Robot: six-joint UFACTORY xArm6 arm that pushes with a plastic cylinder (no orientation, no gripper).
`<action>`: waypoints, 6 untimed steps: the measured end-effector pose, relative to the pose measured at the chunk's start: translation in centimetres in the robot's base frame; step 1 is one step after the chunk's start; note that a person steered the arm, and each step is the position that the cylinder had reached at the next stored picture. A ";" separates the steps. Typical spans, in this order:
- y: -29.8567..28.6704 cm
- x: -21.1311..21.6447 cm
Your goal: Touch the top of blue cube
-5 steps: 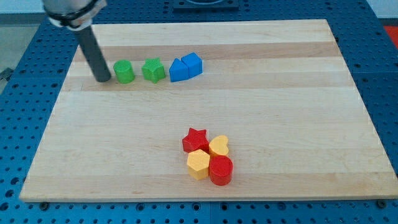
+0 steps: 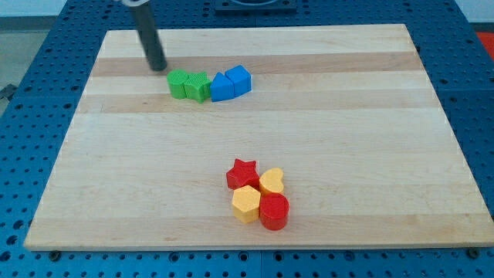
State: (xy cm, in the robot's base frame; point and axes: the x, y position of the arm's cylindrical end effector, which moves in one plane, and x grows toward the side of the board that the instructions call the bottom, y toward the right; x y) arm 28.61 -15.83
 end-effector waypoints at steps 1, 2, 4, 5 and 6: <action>6.7 -0.2; 9.5 0.1; 9.7 2.1; 10.0 3.3; 10.5 3.9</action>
